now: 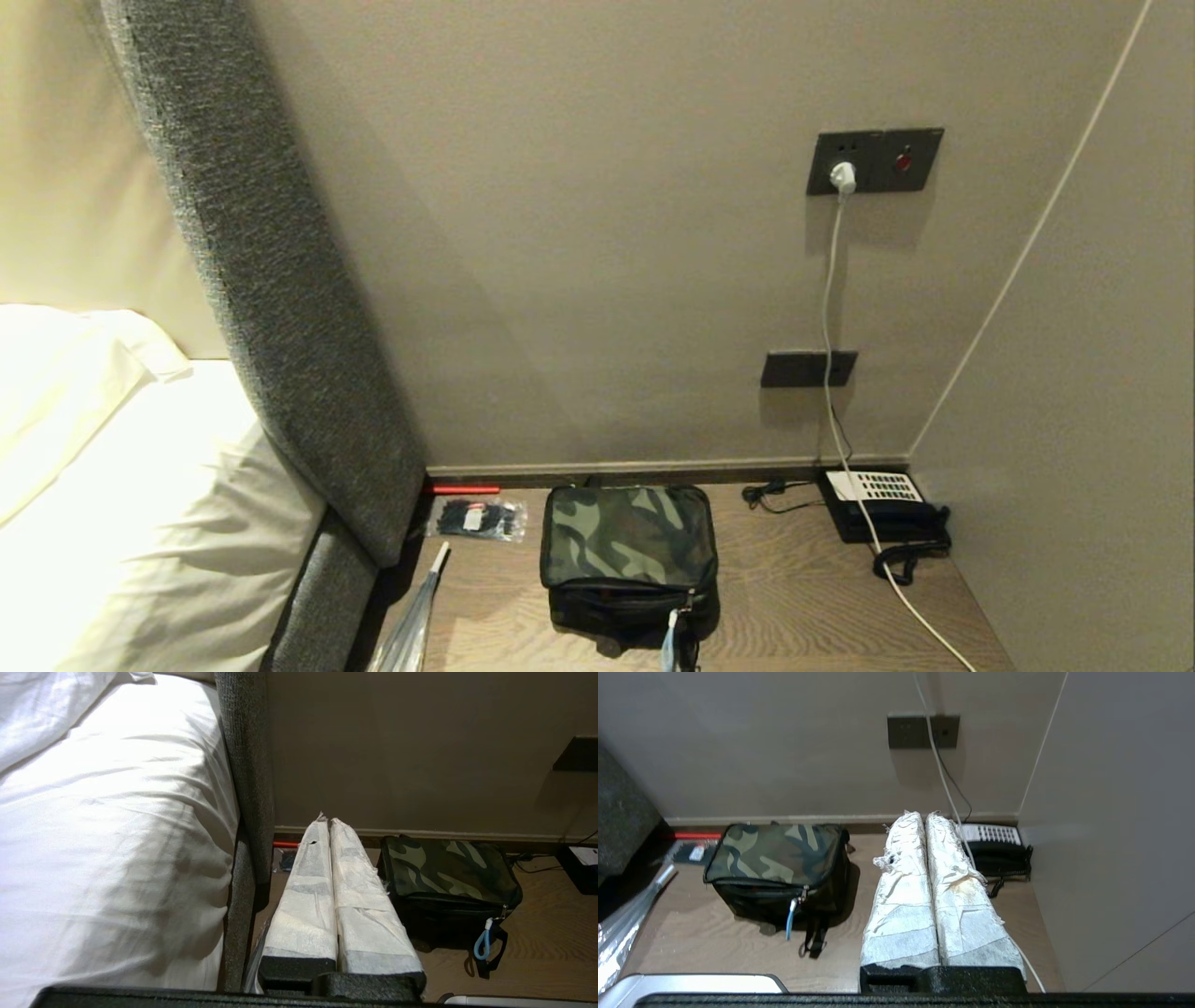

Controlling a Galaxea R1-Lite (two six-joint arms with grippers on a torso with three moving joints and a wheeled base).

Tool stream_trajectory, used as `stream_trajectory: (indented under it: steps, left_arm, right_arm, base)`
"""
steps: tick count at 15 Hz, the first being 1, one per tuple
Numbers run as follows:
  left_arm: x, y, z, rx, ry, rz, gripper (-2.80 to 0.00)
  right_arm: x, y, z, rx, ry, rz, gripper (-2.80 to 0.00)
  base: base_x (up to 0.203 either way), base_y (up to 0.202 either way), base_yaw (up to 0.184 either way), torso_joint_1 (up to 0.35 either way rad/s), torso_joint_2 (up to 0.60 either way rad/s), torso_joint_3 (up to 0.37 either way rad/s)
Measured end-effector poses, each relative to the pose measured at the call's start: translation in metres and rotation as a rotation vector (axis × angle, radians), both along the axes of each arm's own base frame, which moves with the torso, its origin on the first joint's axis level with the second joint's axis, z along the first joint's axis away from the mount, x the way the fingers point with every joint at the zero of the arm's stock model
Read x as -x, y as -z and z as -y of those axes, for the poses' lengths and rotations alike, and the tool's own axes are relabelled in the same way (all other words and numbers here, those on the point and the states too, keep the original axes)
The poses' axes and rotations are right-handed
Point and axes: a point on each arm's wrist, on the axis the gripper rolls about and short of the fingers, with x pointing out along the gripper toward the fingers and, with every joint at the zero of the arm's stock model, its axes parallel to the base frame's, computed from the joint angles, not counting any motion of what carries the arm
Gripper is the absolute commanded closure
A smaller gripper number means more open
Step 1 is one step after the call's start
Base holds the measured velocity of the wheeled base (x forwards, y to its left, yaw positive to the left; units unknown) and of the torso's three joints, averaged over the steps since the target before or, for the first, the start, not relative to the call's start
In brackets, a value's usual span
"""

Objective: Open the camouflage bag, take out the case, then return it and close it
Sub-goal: Open the top of the storage box

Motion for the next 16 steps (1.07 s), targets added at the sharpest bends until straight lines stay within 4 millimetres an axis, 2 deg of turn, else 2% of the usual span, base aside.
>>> stream_trajectory:
  steps: [16]
  left_arm:
    - [0.0000,0.0001,0.0000,0.004,-0.002,-0.001,0.00]
  right_arm:
    - [0.0000,0.0000,0.0000,0.000,0.000,0.000,0.00]
  base:
    - [0.000,0.000,0.000,0.002,0.00,-0.197]
